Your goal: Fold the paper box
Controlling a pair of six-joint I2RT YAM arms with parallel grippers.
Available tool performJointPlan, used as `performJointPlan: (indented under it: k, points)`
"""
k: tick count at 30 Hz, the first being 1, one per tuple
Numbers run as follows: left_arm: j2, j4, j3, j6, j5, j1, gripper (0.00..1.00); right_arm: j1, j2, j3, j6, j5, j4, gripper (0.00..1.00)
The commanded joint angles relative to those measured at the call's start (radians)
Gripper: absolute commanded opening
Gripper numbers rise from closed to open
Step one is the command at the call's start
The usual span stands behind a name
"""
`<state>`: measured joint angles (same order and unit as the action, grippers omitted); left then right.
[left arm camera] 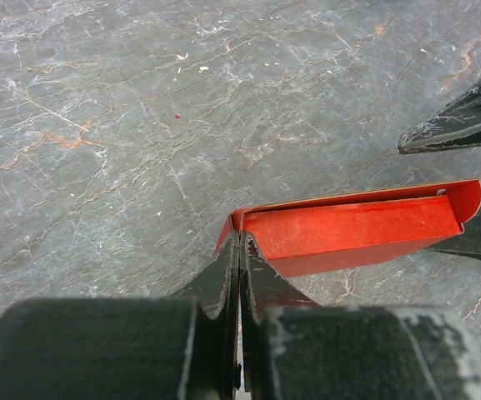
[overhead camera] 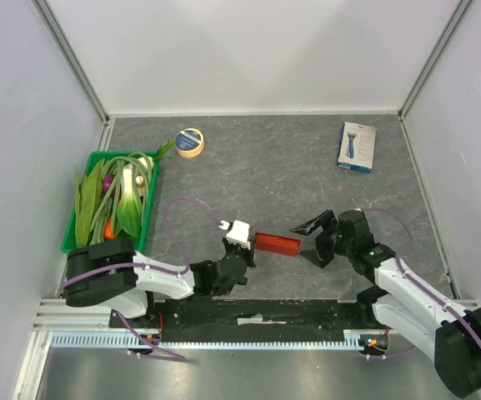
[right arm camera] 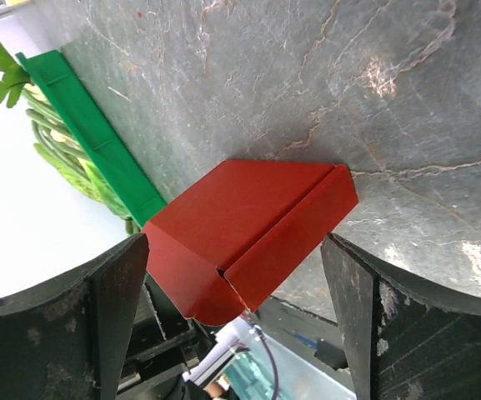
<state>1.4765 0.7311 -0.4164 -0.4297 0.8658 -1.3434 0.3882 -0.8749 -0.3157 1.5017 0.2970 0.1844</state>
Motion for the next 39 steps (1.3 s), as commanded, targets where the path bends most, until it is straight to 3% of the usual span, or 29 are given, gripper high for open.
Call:
performJointPlan:
  k: [1,17,24,39]
  points:
    - [0.056,-0.196,0.033,-0.015,-0.031,-0.017,0.02,-0.002,0.025,0.05,0.156,0.044,-0.154,0.91]
    - [0.068,-0.196,0.024,-0.017,-0.03,-0.022,0.02,0.031,0.079,0.063,0.216,0.034,-0.128,0.81]
    - [0.071,-0.196,0.021,-0.017,-0.028,-0.026,0.02,0.052,0.048,0.092,0.235,0.037,-0.177,0.68]
    - [0.093,-0.196,0.014,-0.032,-0.021,-0.031,0.02,0.086,0.053,0.199,0.29,-0.001,-0.292,0.51]
